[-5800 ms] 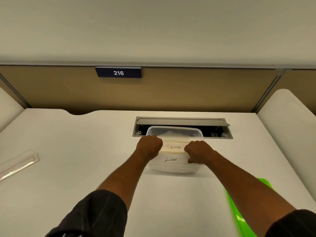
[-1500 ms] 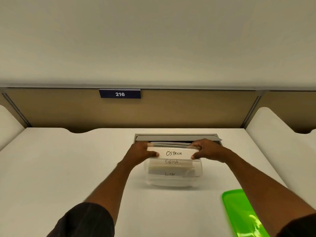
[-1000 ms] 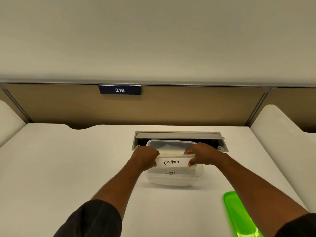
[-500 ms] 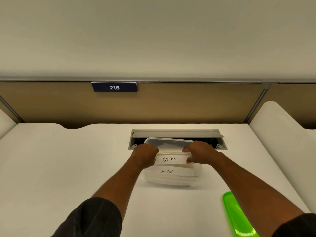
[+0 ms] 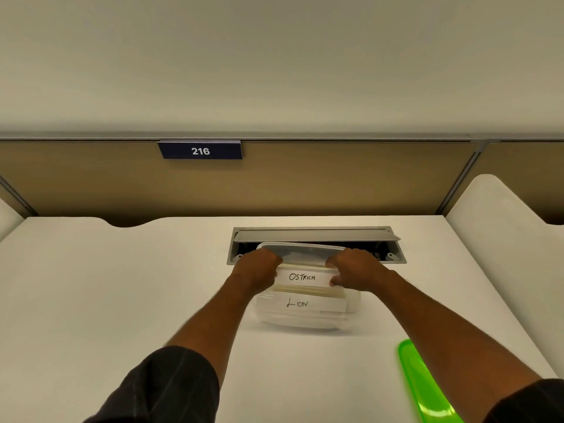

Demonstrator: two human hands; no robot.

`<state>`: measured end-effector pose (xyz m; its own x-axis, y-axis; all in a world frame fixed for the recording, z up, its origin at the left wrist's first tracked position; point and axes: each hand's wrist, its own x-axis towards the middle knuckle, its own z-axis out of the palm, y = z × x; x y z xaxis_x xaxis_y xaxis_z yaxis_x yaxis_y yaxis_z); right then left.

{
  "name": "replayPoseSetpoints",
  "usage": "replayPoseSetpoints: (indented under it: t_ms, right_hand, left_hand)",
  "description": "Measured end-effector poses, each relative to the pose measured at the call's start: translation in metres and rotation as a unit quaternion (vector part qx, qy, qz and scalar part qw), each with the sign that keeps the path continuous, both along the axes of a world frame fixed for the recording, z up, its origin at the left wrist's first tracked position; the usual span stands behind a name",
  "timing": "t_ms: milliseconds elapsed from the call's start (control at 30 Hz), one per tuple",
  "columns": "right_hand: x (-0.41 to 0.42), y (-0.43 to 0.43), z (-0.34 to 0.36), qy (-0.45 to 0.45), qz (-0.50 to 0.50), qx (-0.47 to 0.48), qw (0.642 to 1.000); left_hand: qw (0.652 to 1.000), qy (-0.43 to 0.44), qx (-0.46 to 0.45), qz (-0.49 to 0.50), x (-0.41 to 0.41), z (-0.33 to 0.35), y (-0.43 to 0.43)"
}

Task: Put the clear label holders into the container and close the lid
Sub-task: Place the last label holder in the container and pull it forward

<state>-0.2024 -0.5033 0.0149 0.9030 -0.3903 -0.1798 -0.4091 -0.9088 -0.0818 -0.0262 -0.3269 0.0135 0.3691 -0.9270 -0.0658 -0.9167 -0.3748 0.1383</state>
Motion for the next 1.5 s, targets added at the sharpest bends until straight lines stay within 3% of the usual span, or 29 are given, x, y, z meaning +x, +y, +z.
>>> replayPoseSetpoints:
  t_ms: [233,567,900,1067,1133,1200,1300,1367,1433,1500]
  right_hand:
    - [0.004,0.002,-0.009,0.031,0.036,-0.07,0.996]
    - [0.005,0.002,-0.022,0.038,0.057,-0.111,0.992]
    - [0.005,0.007,-0.031,0.04,0.083,-0.15,0.984]
    - [0.005,0.01,-0.028,0.04,0.078,-0.147,0.985]
    - [0.005,0.013,-0.024,0.006,0.053,-0.114,0.992]
    - [0.003,0.015,-0.02,-0.094,0.011,-0.081,0.992]
    - [-0.004,0.014,-0.015,-0.257,-0.053,-0.14,0.955]
    - [-0.007,0.013,-0.011,-0.246,-0.117,-0.168,0.947]
    - [-0.009,0.011,-0.01,-0.245,-0.21,-0.082,0.943]
    - [-0.012,0.005,-0.012,-0.239,-0.3,0.092,0.919]
  left_hand:
    - [0.995,-0.092,0.028,-0.021,-0.004,-0.007,-0.004]
    - [0.989,-0.129,0.06,-0.033,-0.006,-0.02,-0.007]
    - [0.993,-0.096,0.061,-0.034,-0.007,-0.025,-0.009]
    - [1.0,-0.025,-0.008,-0.015,-0.005,-0.027,-0.009]
    - [0.997,-0.008,-0.072,-0.009,-0.005,-0.025,-0.004]
    - [0.989,-0.033,-0.147,-0.001,-0.005,-0.022,0.0]
    - [0.97,-0.048,-0.219,0.093,-0.004,-0.015,0.002]
    - [0.961,0.002,-0.216,0.173,-0.005,-0.011,0.004]
    - [0.949,0.057,-0.199,0.238,-0.006,-0.009,0.005]
    - [0.944,0.091,-0.157,0.274,-0.006,-0.009,0.007]
